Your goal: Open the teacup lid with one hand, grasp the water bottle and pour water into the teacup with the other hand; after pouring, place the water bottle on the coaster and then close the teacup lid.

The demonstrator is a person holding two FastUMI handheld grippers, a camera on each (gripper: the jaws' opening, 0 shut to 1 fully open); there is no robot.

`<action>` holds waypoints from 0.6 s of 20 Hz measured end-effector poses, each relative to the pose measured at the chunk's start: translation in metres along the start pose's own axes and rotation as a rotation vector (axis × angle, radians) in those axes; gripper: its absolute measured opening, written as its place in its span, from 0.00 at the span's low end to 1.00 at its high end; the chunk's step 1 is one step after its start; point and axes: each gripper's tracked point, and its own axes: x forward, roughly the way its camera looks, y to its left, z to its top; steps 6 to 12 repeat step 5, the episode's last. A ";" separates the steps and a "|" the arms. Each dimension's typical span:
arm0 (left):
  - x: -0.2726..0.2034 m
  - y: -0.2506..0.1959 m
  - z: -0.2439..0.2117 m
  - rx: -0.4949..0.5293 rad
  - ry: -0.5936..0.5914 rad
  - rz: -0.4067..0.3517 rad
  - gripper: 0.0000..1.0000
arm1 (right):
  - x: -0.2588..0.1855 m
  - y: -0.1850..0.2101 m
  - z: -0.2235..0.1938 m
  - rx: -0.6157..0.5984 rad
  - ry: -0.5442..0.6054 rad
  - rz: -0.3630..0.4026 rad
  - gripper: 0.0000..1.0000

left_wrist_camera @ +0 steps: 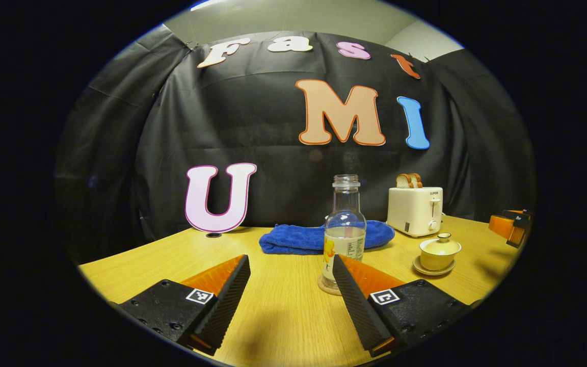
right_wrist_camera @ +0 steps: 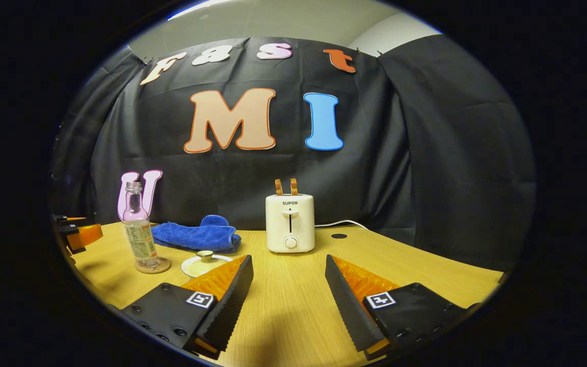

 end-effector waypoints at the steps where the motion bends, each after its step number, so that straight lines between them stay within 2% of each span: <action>1: 0.000 -0.001 0.000 0.000 0.000 -0.001 0.95 | 0.000 0.000 0.000 0.000 0.000 0.000 0.92; 12: 0.000 -0.001 0.000 0.000 0.000 -0.004 0.95 | 0.001 0.000 -0.001 0.000 0.000 0.000 0.92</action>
